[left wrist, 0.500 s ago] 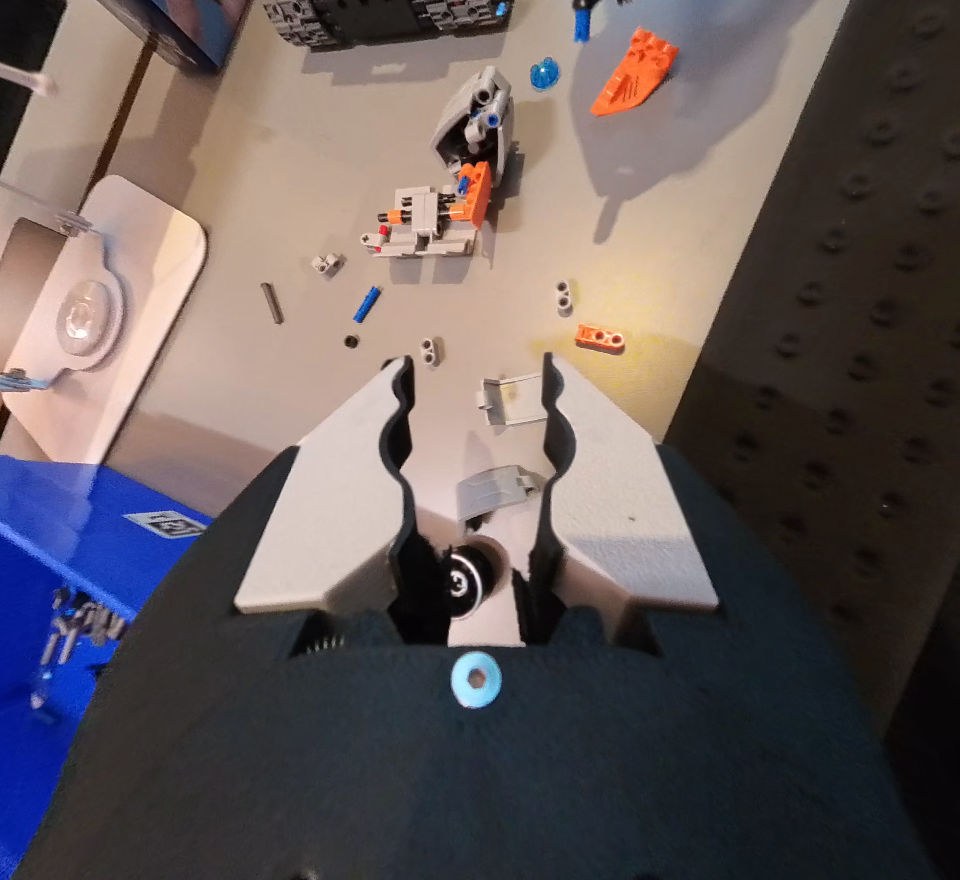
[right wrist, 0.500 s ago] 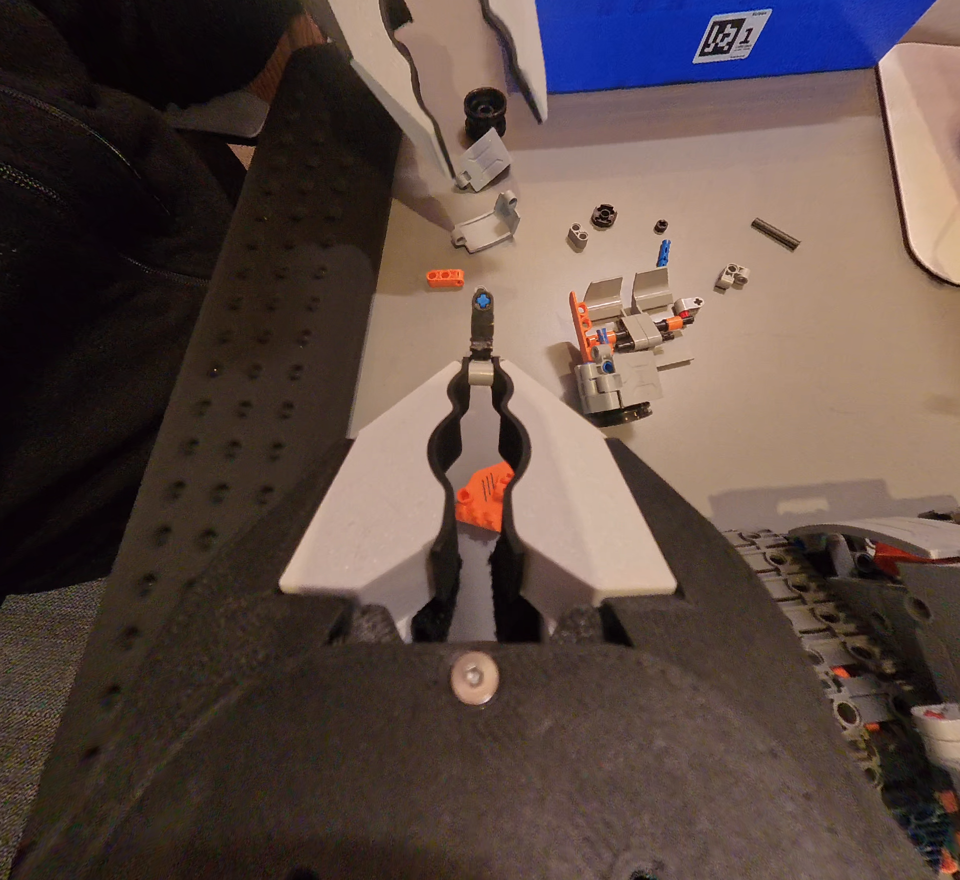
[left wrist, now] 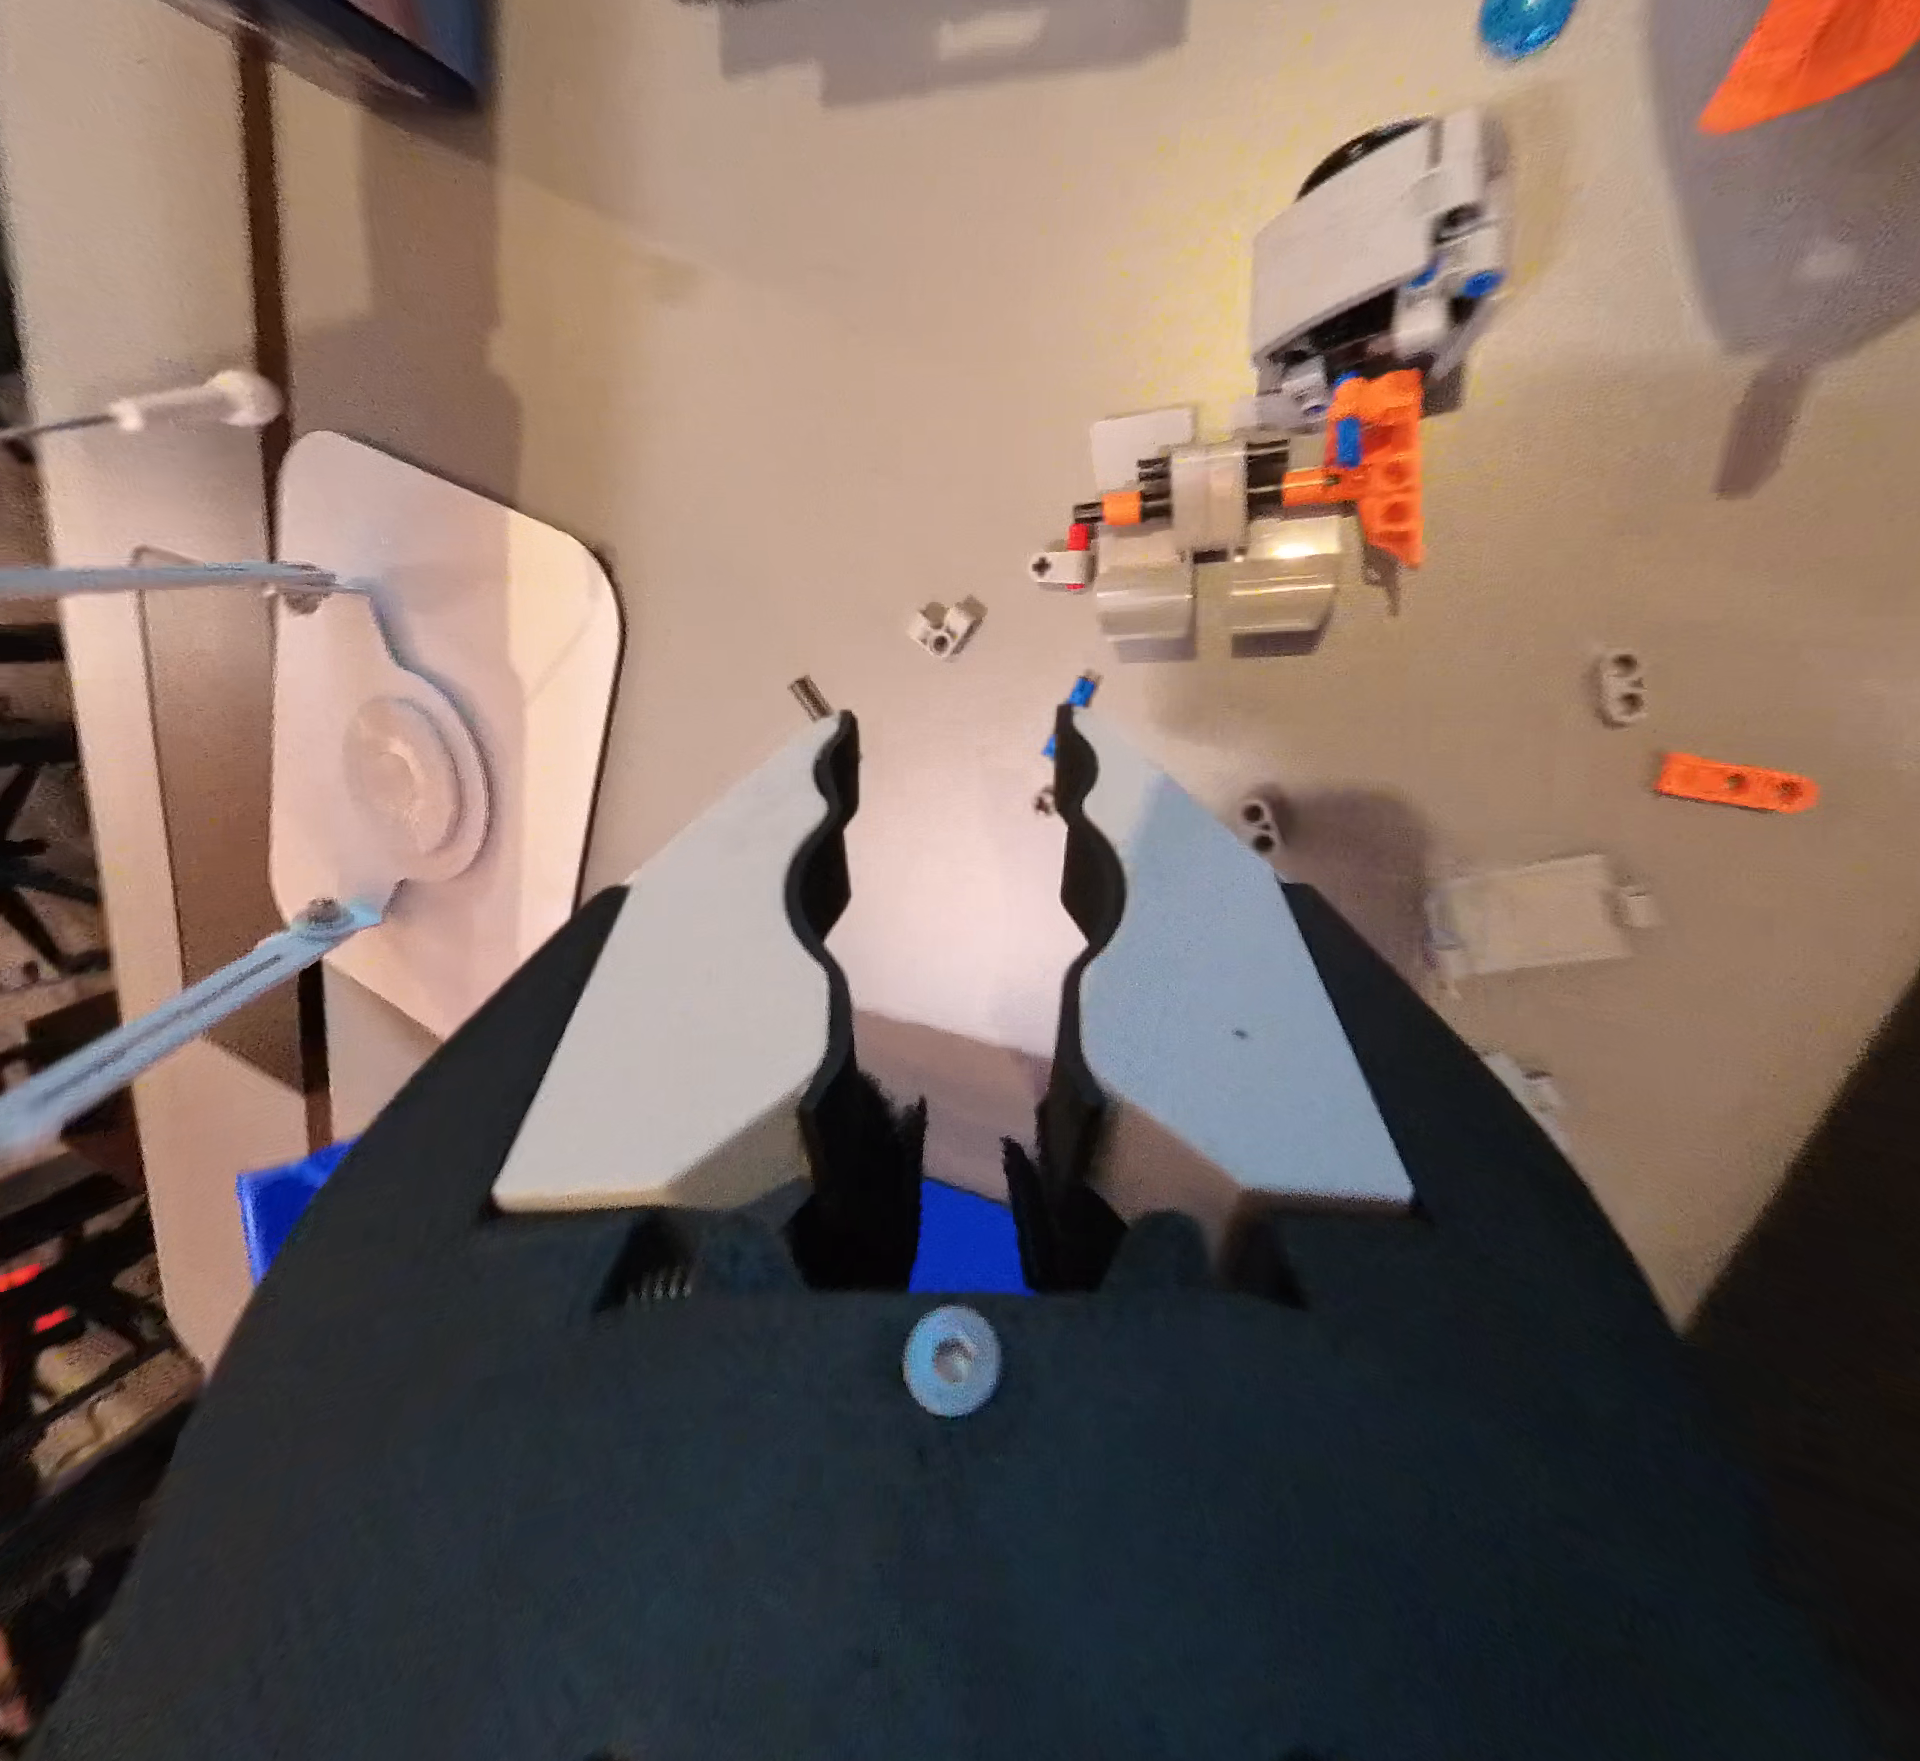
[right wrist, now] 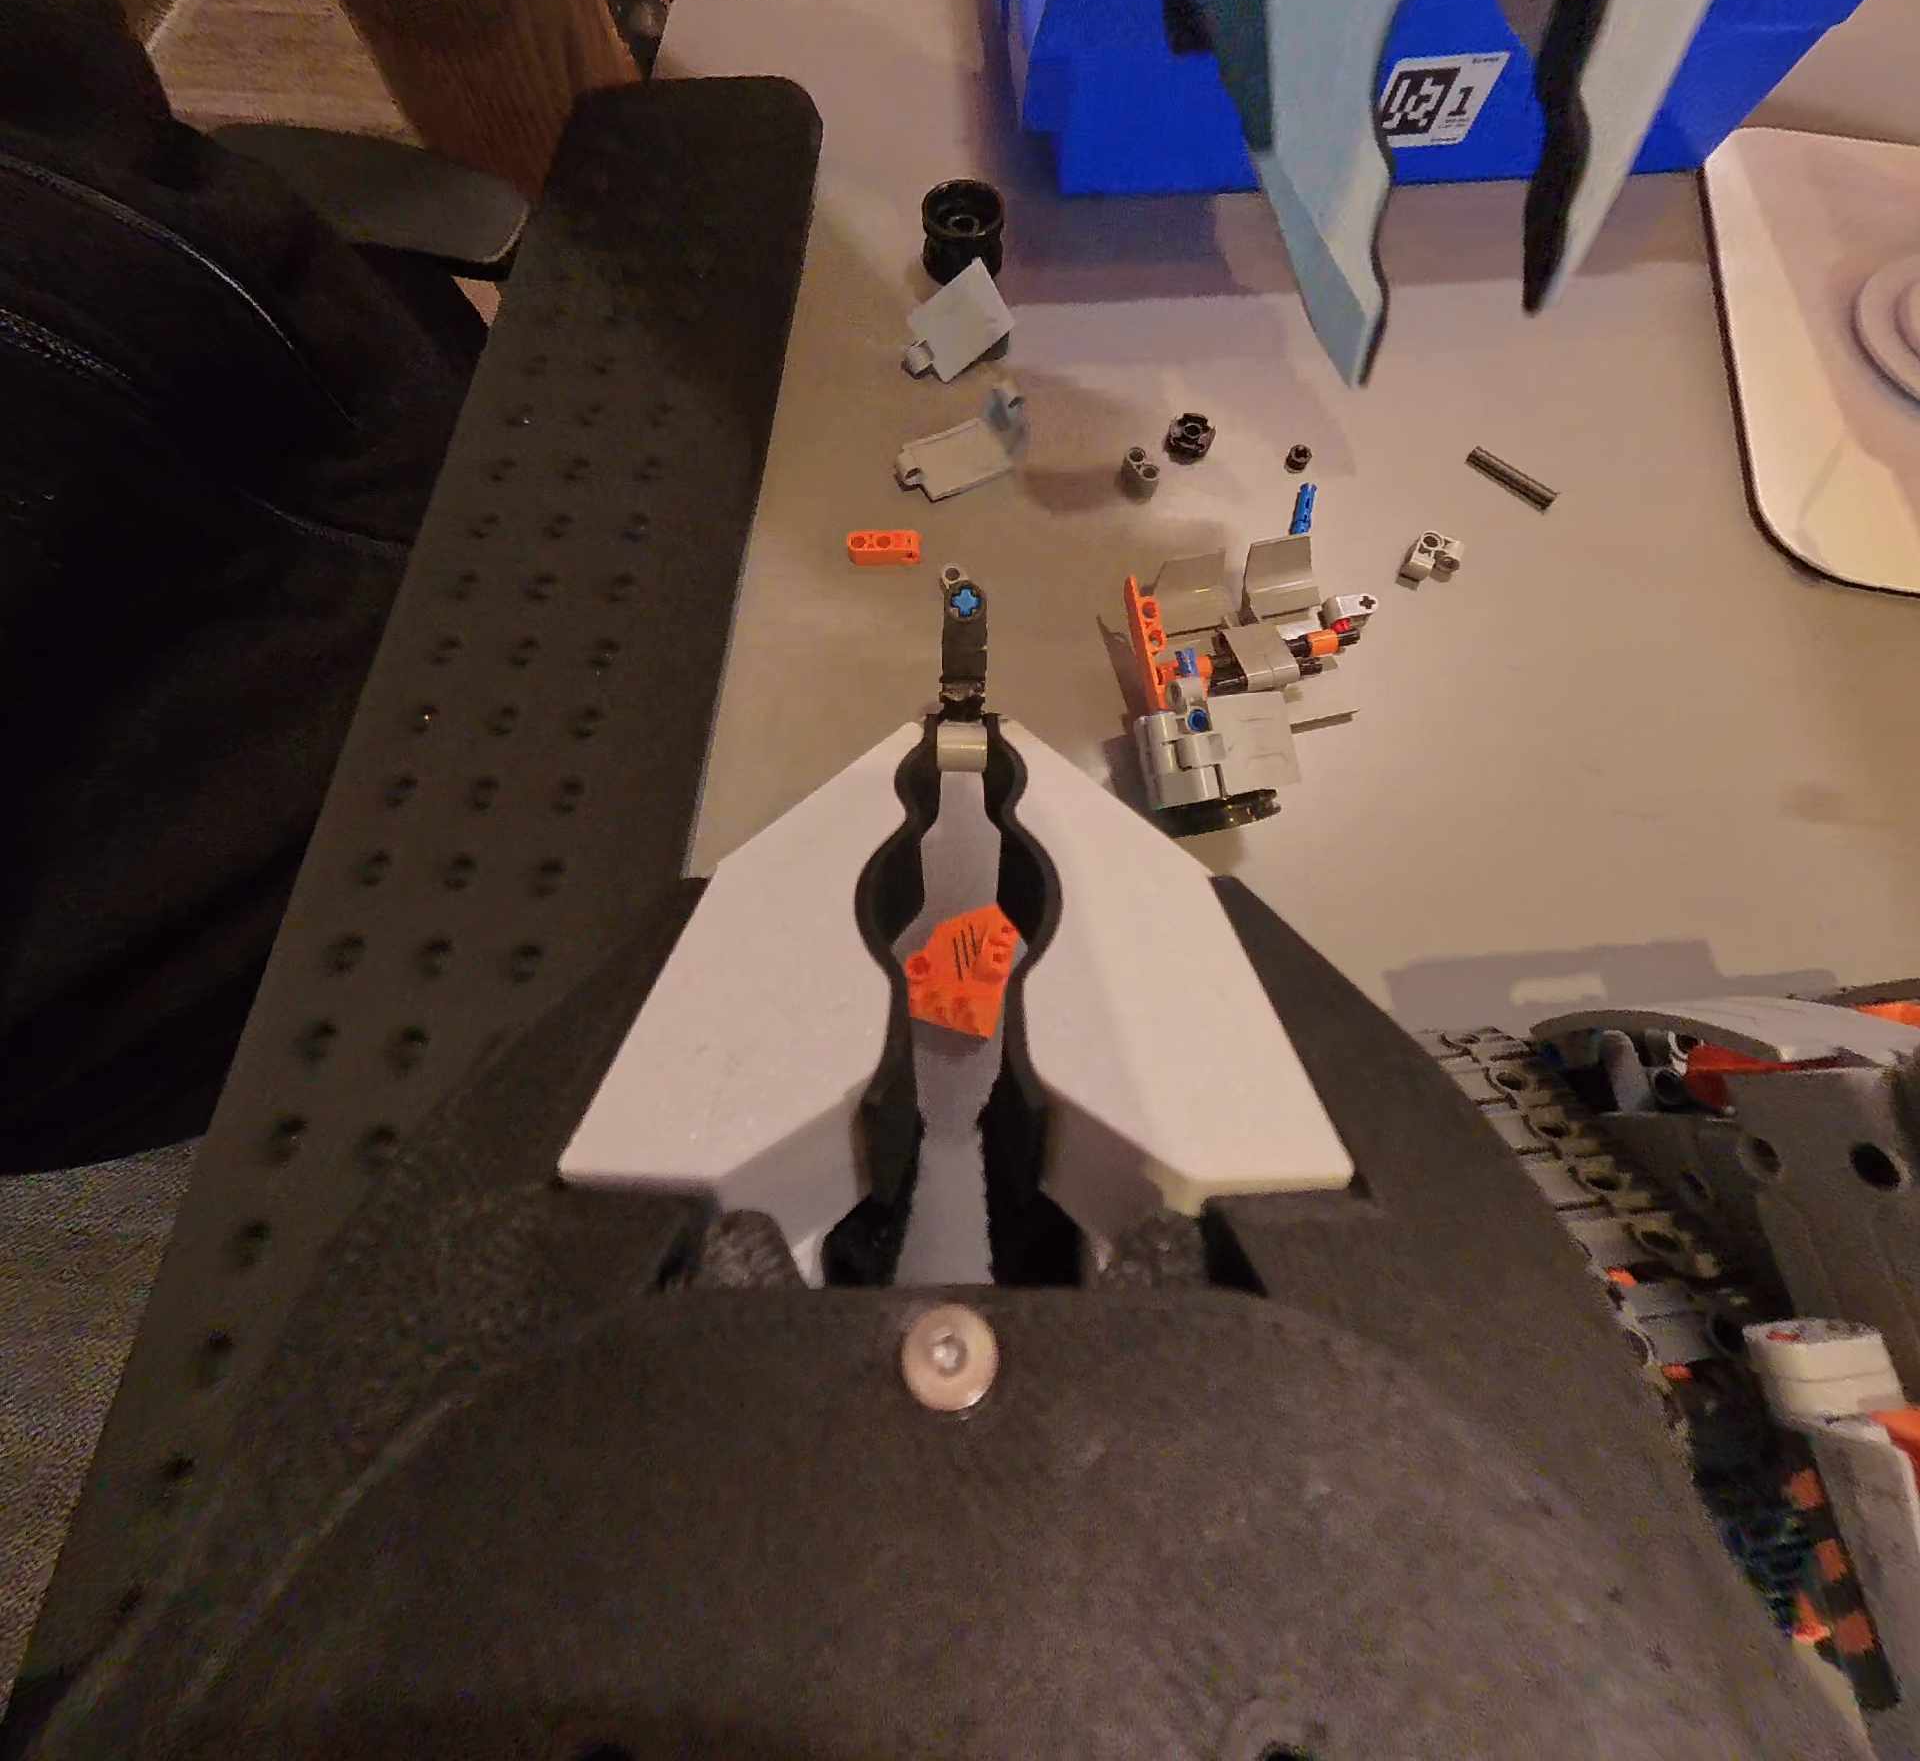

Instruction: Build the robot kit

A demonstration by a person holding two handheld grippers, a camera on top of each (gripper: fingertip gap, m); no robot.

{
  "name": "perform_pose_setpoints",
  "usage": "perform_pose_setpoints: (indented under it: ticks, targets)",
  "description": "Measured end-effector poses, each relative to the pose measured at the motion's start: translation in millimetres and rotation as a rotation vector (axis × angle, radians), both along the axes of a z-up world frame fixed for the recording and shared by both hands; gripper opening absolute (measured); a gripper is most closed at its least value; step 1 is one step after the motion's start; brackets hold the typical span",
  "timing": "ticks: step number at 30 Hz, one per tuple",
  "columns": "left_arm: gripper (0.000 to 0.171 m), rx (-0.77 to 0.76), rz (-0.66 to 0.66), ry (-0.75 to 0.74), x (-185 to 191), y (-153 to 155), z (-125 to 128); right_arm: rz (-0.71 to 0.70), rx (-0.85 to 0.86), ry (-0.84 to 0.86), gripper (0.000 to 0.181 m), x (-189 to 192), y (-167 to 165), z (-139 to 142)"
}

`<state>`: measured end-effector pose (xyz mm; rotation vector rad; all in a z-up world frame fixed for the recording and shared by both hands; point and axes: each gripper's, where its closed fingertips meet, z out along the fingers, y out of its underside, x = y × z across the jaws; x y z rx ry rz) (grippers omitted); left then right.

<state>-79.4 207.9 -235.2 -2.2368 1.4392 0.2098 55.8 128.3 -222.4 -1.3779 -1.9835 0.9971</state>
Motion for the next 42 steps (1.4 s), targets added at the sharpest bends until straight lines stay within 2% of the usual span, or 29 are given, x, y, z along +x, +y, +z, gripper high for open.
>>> perform_pose_setpoints:
  ticks: [5,11,13,14,21,26,31,36,40,42]
  targets:
    - [0.030,-0.095,-0.095,0.123,-10,26,-35,0.003,0.007,0.005,0.005,3,1,1]
    - [0.031,-0.205,-0.172,0.164,-9,32,-62,0.015,0.013,-0.009,0.005,3,-1,-3]
    - [0.024,-0.229,-0.173,0.162,-8,33,-68,0.017,0.014,-0.010,0.005,3,-1,-3]
    - [0.014,-0.248,-0.187,0.146,-6,31,-70,0.018,0.015,-0.011,0.006,3,-1,-4]
    - [0.000,-0.227,-0.196,0.102,-2,35,-67,0.014,0.009,-0.017,0.005,4,2,-7]
    - [0.000,-0.174,-0.182,0.058,0,30,-47,0.010,0.004,-0.020,0.005,5,4,-8]
    - [0.000,-0.149,-0.181,0.050,-3,34,-40,0.001,0.000,-0.029,0.005,5,7,-11]
    - [0.036,-0.129,-0.230,0.036,6,48,-48,-0.002,-0.002,-0.025,0.005,5,9,-11]
    - [0.038,-0.175,-0.261,0.070,8,55,-64,0.000,-0.004,-0.028,0.005,6,9,-12]
    - [0.029,-0.211,-0.275,0.041,15,55,-67,0.006,-0.003,-0.031,0.005,6,8,-13]
